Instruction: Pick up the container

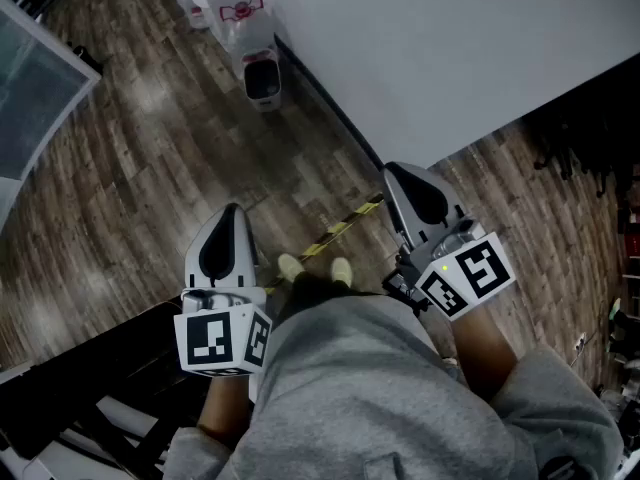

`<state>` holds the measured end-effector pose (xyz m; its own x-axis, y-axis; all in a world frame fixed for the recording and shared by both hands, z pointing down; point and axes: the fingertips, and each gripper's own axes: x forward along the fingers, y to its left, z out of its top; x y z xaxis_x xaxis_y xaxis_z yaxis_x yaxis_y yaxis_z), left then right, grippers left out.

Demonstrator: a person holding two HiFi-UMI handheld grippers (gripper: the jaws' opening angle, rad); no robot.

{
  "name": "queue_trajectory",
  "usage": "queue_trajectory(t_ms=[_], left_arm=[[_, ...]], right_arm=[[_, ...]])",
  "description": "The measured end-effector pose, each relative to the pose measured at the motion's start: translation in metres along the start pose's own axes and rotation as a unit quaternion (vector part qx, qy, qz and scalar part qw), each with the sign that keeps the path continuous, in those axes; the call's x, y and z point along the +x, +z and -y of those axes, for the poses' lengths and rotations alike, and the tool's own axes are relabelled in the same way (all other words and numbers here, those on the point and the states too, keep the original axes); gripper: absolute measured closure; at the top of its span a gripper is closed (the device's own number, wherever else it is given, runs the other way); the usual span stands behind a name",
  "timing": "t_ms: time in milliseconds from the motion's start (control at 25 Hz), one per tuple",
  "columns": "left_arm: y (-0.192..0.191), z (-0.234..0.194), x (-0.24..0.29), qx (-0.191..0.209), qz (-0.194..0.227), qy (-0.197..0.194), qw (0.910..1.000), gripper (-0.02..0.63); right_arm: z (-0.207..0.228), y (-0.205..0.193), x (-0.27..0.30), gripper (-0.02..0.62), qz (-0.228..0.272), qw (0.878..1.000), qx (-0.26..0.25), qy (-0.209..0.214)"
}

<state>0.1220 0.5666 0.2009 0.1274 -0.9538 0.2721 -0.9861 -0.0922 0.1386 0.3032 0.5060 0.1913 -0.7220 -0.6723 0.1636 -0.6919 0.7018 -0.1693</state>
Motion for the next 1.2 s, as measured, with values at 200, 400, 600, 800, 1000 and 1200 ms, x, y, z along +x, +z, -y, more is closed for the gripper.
queue_trajectory(t_ms=[200,400,600,800,1000,1200], left_arm=[[0.004,-0.012,0.007,-0.014,0.000,-0.012,0.9998,0.592],[0.004,-0.027,0.015,-0.021,-0.002,-0.019,0.9996,0.592],[0.002,-0.043,0.021,-0.023,-0.002,-0.021,0.9995,0.592],[0.008,-0.054,0.028,-0.024,0.003,-0.028,0.9993,0.592],[0.012,-0.067,0.033,-0.023,0.005,-0.034,0.9991,0.592],[0.013,-0.085,0.028,-0.024,0.011,-0.036,0.9990,0.592]], right_arm=[[-0.010,0.002,0.017,0.571,0.003,1.000,-0.003,-0.001],[-0.013,0.001,0.032,0.571,0.002,1.000,0.000,-0.012],[-0.017,-0.001,0.048,0.569,0.002,1.000,0.001,-0.017],[-0.017,0.006,0.061,0.569,0.011,1.000,0.014,-0.026],[-0.021,0.006,0.077,0.571,0.009,0.999,0.011,-0.033],[-0.037,0.006,0.092,0.571,0.010,0.999,0.003,-0.030]])
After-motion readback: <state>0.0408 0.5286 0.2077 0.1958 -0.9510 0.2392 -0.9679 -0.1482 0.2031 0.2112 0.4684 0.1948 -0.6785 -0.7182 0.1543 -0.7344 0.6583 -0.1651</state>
